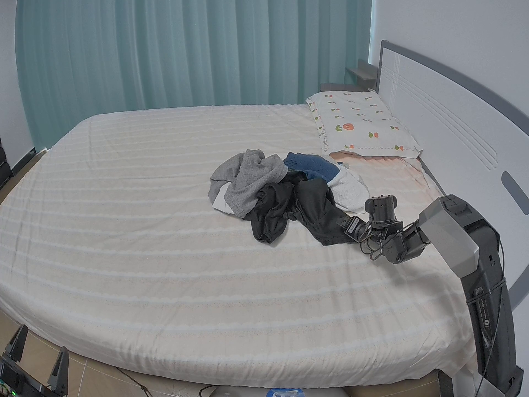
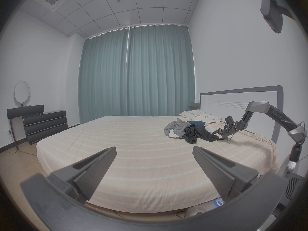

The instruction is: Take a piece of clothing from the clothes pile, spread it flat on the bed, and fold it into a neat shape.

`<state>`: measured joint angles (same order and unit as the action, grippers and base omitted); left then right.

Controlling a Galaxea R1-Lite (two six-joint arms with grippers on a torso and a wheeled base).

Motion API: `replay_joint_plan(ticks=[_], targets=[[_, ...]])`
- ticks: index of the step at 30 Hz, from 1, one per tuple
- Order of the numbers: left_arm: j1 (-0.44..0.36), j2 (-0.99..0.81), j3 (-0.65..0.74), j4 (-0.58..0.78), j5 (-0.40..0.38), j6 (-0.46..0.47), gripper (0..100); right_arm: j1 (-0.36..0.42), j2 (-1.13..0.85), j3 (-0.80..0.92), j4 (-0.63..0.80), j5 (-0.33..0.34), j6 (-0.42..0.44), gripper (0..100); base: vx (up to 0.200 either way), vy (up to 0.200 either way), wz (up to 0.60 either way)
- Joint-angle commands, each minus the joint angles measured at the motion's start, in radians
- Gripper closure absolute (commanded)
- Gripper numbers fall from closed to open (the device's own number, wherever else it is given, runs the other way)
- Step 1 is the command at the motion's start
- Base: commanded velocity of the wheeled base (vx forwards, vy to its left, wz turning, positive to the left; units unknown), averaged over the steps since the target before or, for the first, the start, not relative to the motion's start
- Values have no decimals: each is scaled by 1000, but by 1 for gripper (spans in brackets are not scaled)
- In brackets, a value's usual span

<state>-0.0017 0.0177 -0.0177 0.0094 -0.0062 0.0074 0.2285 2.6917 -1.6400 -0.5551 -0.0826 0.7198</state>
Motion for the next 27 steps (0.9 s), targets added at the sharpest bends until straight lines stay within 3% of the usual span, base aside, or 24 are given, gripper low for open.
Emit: replay_joint_plan(ticks=[1,6,7,18,27], targets=[[0,-18,16,0,0,0,0,-1,39,-47,0,-2,6,0,0,0,0],[0,-18,16,0,0,0,0,0,39,-61,-2,-2,6,0,0,0,0],[0,-18,16,0,-1,0,0,0,39,-61,-2,-2,7,100,0,0,0],[0,-18,16,0,0,-1,0,29,13,-11,-11,-5,9,100,0,0,0],[0,-18,16,0,0,0,0,51,-213,275,-100,-3,82,100,0,0,0]])
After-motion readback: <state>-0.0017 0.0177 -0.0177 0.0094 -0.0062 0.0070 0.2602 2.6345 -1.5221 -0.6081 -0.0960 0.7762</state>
